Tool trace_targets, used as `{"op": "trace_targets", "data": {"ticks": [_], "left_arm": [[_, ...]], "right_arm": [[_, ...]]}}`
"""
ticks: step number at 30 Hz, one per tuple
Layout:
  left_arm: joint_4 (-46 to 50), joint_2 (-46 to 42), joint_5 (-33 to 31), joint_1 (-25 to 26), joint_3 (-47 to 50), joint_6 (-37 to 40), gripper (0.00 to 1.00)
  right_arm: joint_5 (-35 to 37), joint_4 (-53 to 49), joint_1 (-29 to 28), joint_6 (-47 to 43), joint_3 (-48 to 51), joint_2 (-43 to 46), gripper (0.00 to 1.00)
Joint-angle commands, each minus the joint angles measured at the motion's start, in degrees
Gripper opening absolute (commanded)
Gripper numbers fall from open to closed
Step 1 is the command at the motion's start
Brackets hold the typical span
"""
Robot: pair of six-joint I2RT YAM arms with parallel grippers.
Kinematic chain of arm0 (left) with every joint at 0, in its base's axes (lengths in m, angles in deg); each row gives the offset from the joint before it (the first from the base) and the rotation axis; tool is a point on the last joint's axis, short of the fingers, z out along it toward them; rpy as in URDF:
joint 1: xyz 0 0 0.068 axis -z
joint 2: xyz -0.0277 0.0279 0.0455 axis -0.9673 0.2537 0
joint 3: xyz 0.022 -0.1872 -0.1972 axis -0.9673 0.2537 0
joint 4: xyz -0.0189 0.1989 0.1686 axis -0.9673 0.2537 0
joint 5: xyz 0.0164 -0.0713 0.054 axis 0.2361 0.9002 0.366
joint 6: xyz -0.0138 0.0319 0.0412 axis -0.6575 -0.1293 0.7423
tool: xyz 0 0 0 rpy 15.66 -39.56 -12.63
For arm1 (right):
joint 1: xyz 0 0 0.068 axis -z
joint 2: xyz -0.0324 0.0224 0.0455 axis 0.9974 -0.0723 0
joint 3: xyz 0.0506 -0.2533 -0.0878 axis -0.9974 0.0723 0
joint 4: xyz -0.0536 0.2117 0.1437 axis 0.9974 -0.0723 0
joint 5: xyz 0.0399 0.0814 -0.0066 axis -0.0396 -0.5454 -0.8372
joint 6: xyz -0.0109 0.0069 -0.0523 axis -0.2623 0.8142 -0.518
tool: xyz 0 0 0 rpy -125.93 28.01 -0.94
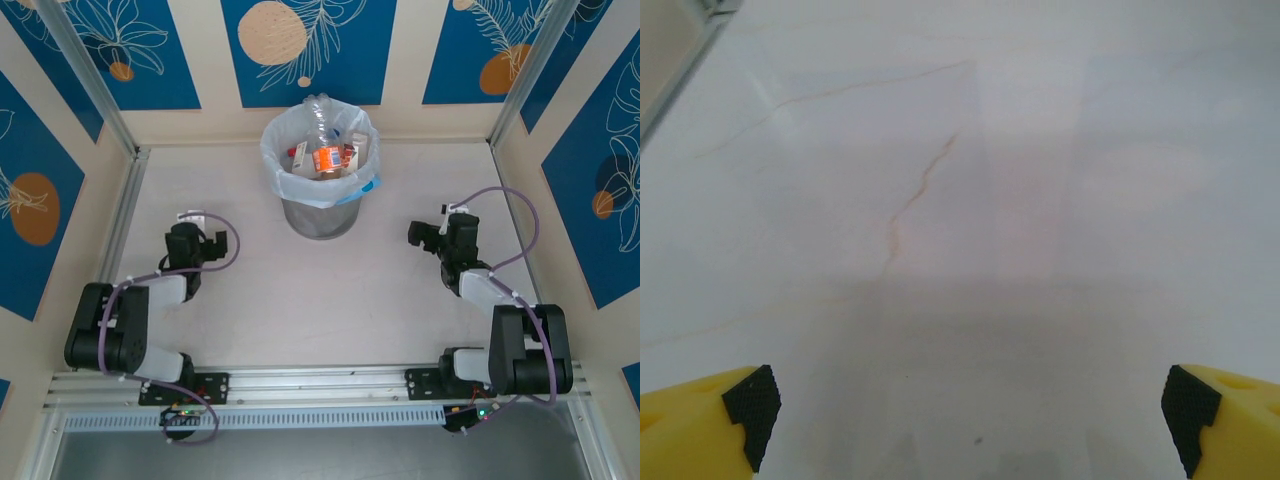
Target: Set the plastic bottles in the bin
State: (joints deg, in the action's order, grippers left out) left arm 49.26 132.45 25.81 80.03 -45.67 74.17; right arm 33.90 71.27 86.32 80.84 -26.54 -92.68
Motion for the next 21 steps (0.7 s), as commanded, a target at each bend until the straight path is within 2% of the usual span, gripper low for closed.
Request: {"op": "trace_targets", "data": {"ticks": [1,6,11,15,18,19,21], "left_arm": [[-15.15,4.27,8.37,-0.69,2.87,3.48,0.99],[-16.87,3.69,-5.13,0.96,4.25,0.48,0.99],[-16.23,3.60,-5.72,0.90,4.12,0.20,0.99],[-16.52,3.54,-5.59,0.91,4.18,0.29,0.99],[-16.23,3.61,-4.28,0.97,4.01,0.76,0.99],[-15.97,3.62,-3.38,0.97,3.90,0.97,0.99],[-15.47,3.69,-1.82,0.98,3.56,1.59,0.99]], "right_arm": [[0.15,8.84,0.32,-2.47,2.65,-0.75,1.00],[1.57,18.81,0.51,-2.53,6.38,-1.25,1.00],[-3.47,32.64,0.10,-3.10,11.01,-3.97,1.00],[-5.27,40.49,-1.23,-5.69,12.58,-9.39,1.00],[-3.99,48.00,-2.39,-6.80,13.64,-14.49,1.00],[-2.94,46.94,-2.60,-6.64,12.92,-14.37,1.00],[3.53,35.23,-2.55,-3.38,7.62,-13.62,1.00]]}}
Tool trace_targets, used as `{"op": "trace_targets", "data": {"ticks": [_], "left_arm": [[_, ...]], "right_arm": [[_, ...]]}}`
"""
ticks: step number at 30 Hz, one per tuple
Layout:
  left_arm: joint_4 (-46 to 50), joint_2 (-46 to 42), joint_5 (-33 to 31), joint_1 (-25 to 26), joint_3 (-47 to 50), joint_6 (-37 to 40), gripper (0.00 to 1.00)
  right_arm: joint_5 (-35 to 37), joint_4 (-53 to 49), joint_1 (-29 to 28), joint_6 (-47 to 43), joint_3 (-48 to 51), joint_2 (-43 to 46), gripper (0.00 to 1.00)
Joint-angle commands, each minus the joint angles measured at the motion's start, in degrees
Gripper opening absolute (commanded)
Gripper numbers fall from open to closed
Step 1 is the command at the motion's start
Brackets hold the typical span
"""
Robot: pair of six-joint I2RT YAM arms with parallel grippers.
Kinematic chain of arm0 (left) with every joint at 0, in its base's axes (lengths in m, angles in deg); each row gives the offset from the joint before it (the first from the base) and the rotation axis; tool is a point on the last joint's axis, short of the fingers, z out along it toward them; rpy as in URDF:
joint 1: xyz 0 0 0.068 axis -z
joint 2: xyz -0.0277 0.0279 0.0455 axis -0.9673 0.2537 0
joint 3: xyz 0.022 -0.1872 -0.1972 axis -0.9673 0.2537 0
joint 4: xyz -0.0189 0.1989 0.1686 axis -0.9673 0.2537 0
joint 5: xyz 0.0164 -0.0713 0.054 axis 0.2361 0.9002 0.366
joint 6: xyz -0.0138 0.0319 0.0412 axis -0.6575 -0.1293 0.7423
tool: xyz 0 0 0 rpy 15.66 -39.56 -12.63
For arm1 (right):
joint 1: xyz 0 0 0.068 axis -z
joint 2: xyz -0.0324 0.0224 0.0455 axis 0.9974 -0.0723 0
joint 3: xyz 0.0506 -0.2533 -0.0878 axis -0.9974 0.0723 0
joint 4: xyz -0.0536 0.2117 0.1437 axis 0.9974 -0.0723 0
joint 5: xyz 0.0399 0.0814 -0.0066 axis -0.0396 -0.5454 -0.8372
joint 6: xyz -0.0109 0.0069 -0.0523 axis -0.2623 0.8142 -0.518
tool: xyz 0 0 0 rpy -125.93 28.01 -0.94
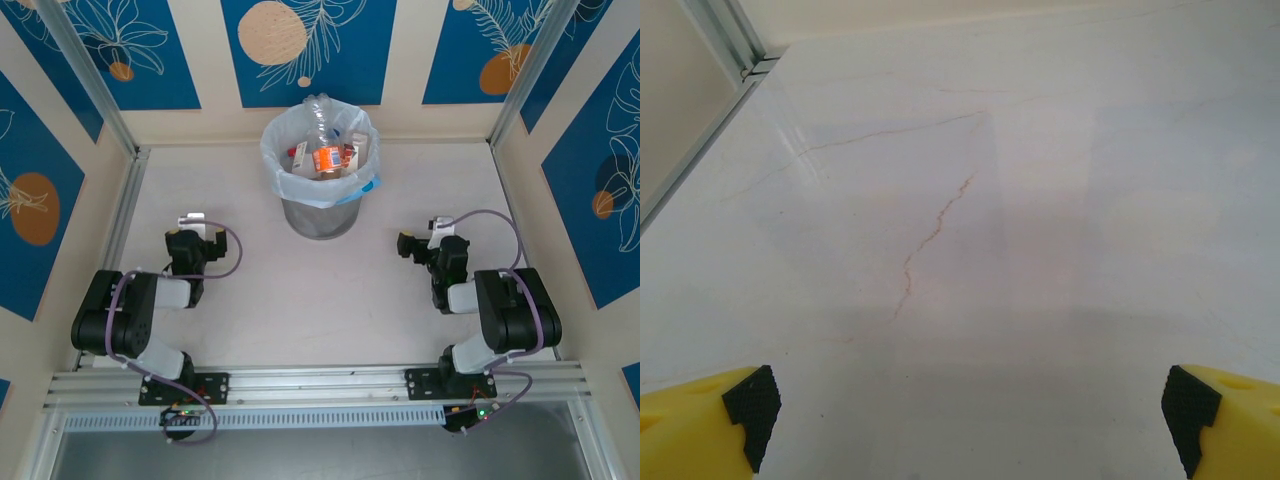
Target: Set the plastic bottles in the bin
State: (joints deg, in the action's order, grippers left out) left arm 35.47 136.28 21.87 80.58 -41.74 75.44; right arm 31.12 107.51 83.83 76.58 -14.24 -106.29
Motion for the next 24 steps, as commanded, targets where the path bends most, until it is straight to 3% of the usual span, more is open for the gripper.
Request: {"op": "trace_targets", "data": {"ticks": [1,8,11,12,24], "left_arm": [[-1.44,-0.15,2.55,0.43,-0.45,0.51,0.99],[-1.47,-0.14,2.66,0.39,-0.45,0.52,0.99],[-1.42,-0.16,2.66,0.43,-0.47,0.52,0.99],[-1.53,-0.13,2.70,0.43,-0.48,0.52,0.99],[-0.97,0.03,2.87,0.29,-0.83,0.52,0.99]], "right_arm": [[7.25,-4.11,-0.04,1.29,-6.77,-0.60,1.00],[4.12,-3.78,0.48,0.53,-6.31,-0.40,0.99],[-11.44,-8.02,2.60,-2.96,-8.37,-0.37,1.00],[-13.59,-6.87,3.81,-2.20,-8.08,-0.55,0.99],[-12.46,-7.13,3.25,-2.52,-8.12,-0.49,0.99]]}}
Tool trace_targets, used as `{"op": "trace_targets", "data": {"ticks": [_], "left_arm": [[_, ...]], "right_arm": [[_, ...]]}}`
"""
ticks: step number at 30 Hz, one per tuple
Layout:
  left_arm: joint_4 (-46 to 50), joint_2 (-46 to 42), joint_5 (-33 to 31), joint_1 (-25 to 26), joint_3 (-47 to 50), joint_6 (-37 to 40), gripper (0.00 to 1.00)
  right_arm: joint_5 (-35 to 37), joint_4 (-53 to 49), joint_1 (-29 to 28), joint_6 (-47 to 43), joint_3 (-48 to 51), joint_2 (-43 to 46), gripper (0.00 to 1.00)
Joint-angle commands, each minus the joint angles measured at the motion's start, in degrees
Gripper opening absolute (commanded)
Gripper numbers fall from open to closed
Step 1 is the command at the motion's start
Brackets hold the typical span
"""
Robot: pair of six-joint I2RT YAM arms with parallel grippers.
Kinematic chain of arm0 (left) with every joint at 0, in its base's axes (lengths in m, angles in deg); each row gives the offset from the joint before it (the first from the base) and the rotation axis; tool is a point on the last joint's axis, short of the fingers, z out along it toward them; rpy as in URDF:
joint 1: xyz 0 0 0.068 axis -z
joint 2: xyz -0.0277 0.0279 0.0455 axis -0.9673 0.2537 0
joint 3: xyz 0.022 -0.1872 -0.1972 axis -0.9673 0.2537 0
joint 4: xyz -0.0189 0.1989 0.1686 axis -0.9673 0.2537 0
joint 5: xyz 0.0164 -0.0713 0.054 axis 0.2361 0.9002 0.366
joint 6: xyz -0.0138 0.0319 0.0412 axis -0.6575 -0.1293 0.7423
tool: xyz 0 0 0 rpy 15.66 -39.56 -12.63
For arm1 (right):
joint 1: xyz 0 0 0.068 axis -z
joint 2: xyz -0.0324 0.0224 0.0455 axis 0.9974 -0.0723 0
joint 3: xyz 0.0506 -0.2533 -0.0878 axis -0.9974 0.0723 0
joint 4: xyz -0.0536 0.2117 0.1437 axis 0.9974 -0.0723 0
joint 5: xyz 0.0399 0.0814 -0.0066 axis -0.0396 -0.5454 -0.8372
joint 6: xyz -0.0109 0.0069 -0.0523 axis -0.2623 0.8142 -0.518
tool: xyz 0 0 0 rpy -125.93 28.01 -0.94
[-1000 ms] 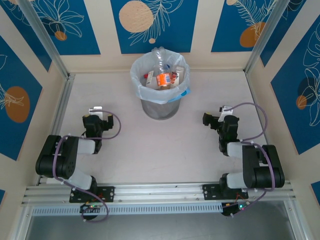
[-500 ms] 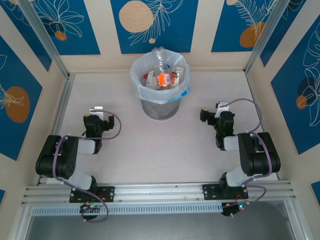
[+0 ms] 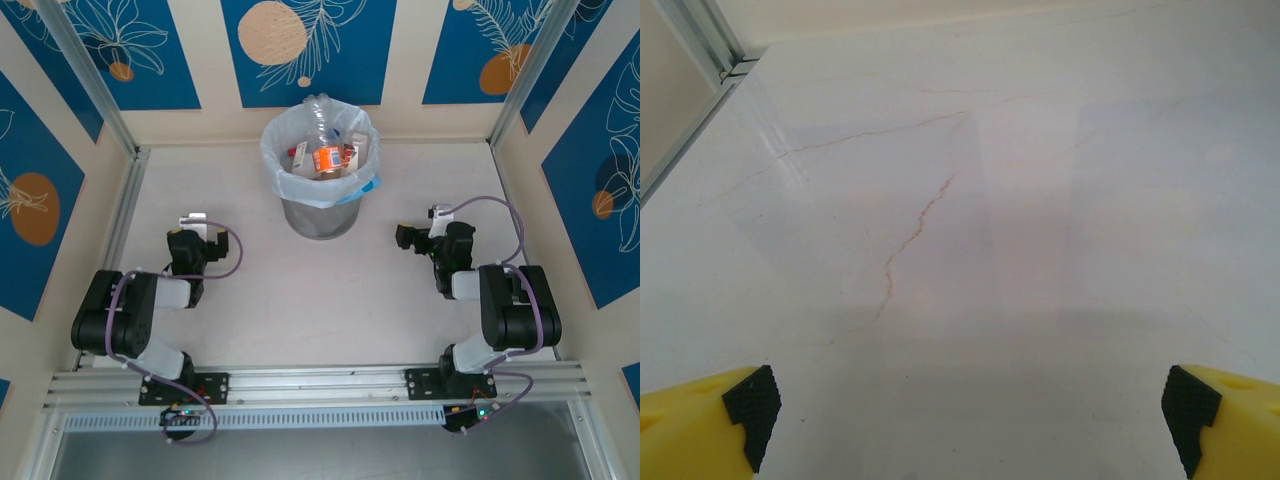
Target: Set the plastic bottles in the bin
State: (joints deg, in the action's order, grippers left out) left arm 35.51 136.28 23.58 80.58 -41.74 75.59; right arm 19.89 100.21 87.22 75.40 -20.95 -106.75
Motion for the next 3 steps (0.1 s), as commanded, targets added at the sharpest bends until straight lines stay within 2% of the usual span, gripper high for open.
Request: {"op": "trace_targets", "data": {"ticks": [1,3], "left_arm": [[-1.16,-0.05,1.13,0.35,-0.70,0.36,0.99],[-1.36,-0.14,1.13,0.31,-0.56,0.37,0.99]], "right_arm": [[-1.24,0.22,-0.13,-1.34,-1.40,-0.06,0.99],[-1.19,0.19,-0.09,-1.34,-1.42,-0.04,0.99]]}}
